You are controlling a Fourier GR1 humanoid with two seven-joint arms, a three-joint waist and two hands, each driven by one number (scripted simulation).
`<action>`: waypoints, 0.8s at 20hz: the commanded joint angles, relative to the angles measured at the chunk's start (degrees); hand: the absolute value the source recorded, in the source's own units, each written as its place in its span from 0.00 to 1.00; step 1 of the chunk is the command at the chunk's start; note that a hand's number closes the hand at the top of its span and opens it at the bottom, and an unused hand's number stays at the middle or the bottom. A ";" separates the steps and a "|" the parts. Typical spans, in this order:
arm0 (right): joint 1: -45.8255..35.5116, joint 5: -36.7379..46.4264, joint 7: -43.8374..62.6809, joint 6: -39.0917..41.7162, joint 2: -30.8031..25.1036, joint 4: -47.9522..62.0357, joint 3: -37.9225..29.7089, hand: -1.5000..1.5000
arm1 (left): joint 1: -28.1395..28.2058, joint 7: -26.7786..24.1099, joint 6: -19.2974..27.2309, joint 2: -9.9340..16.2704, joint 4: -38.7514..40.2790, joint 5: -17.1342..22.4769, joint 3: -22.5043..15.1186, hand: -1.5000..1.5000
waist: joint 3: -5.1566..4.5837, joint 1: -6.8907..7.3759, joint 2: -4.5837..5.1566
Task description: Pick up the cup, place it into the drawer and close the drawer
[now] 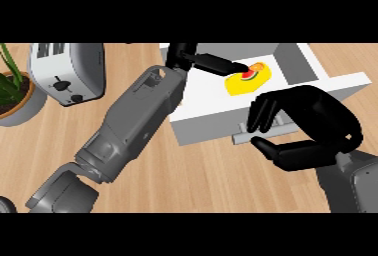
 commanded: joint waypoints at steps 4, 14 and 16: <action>3.16 4.70 6.42 9.45 -9.11 -2.53 6.77 1.00 | -1.75 -4.14 3.87 0.01 0.06 4.87 2.01 0.00 | -0.02 3.41 -1.45; 8.46 34.52 -2.88 -1.07 -9.23 5.02 13.31 0.00 | 3.18 -8.95 1.13 0.01 1.17 7.73 2.78 0.00 | 0.08 9.82 -1.83; 7.76 39.25 -4.88 -4.63 -7.39 11.75 15.66 0.00 | 3.05 -7.41 0.84 0.01 -2.09 8.32 2.85 0.00 | 0.08 11.79 -2.29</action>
